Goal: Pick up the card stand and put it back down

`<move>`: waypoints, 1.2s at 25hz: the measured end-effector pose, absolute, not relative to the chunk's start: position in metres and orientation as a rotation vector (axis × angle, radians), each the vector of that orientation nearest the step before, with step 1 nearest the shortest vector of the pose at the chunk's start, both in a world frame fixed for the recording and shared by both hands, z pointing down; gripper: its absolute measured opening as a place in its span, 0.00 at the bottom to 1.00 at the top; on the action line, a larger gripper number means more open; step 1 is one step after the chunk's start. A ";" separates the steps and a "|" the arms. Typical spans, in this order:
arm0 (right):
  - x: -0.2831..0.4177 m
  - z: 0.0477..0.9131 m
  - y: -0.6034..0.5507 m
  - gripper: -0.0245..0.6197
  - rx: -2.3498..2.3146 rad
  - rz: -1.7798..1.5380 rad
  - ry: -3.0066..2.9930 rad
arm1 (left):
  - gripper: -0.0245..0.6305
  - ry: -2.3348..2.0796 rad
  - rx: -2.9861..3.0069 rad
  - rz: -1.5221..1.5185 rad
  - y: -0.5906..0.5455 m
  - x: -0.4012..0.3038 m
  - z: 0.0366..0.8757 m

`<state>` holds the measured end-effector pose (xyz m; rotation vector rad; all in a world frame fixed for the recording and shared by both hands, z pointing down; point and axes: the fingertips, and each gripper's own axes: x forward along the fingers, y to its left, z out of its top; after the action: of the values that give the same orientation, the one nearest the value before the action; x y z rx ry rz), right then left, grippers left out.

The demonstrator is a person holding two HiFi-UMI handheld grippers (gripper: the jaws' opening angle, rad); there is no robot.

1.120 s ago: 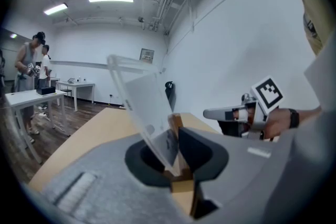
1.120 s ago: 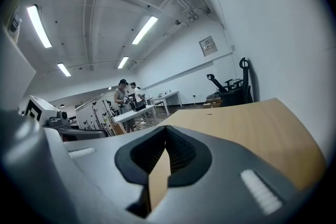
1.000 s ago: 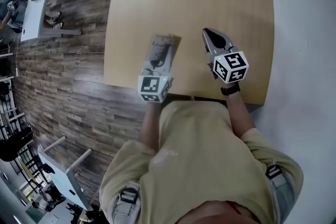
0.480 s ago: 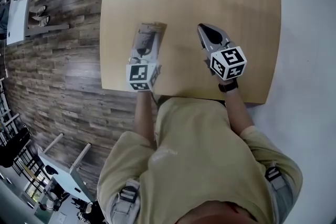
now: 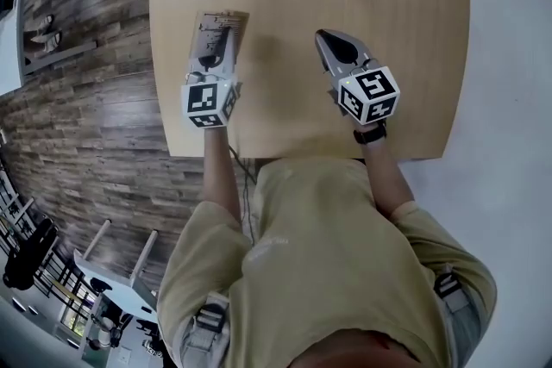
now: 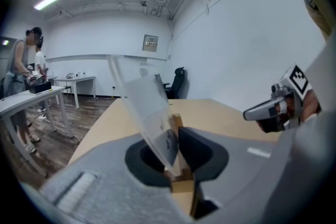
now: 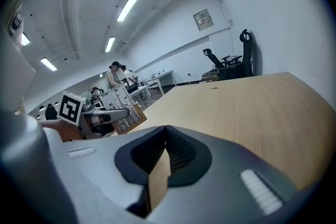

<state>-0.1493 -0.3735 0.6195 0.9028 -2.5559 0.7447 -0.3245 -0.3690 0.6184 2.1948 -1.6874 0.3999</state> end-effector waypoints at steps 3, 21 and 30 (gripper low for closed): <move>-0.156 0.632 -0.380 0.04 0.924 0.772 -2.536 | 0.11 -1.631 2.251 0.425 -0.387 -0.325 0.632; -0.171 0.653 -0.374 0.04 0.947 0.853 -2.478 | 0.11 -1.241 2.544 0.724 -0.413 -0.264 0.706; -0.186 0.640 -0.385 0.05 0.913 0.854 -2.517 | 0.37 -1.293 2.440 0.728 -0.410 -0.271 0.725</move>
<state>-0.1855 -0.3853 0.6396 0.9132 -2.5173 0.8543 -0.2707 -0.4100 0.7250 2.4396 -1.2927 0.7283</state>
